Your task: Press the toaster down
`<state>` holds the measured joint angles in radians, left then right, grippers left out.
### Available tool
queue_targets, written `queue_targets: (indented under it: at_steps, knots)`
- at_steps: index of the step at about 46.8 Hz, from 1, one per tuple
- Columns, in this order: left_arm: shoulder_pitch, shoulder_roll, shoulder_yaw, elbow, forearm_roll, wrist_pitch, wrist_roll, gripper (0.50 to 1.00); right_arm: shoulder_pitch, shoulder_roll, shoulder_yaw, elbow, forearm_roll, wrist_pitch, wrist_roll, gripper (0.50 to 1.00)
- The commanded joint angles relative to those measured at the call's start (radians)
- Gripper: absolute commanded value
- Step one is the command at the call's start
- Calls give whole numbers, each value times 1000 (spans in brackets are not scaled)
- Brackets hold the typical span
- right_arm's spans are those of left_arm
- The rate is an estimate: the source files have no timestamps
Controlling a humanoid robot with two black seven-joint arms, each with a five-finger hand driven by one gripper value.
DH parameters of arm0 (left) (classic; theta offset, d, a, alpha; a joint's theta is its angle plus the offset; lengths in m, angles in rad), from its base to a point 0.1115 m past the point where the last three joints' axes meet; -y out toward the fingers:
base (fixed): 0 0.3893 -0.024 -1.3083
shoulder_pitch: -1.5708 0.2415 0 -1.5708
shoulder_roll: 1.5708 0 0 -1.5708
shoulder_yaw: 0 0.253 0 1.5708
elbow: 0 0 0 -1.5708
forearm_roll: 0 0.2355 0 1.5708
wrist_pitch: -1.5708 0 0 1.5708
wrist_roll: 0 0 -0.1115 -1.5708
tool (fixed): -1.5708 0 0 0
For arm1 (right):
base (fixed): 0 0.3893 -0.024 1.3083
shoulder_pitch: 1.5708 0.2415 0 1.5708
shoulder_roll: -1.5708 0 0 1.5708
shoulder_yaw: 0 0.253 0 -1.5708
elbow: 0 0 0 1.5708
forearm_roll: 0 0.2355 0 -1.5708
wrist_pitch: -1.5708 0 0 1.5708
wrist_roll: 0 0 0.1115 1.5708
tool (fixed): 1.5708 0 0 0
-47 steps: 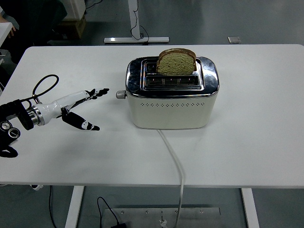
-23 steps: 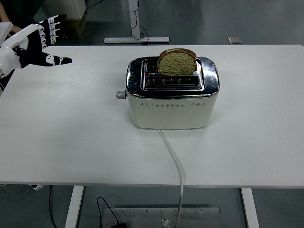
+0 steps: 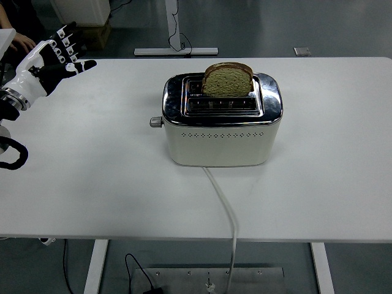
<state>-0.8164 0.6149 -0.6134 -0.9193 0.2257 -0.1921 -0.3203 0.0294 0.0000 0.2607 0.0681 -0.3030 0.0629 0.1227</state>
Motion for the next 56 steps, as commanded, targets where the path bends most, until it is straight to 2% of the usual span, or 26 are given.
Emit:
queue_targets:
  at_steps: [1, 15, 26, 36, 41, 56]
  knots:
    - [6, -13, 0, 17, -51, 6, -2, 1000, 0, 0, 0, -1, 1, 0, 0, 998]
    - [11, -81, -5, 138, -267, 7, -3, 1000, 0, 0, 0, -1, 1, 0, 0, 998]
    - [20, -142, -16, 238, -367, -1, -3, 1000, 0, 0, 0, -1, -1, 0, 0, 998]
    - [48, -224, -34, 287, -382, -9, -3, 1000, 3, 0, 0, 1, -2, 0, 0, 998]
    - [49, -248, -45, 306, -384, -32, -2, 1000, 4, 0, 0, 1, -4, 0, 0, 998]
    - [45, -254, -65, 315, -367, -41, -2, 1000, 4, 0, 0, 1, 1, 0, 0, 998]
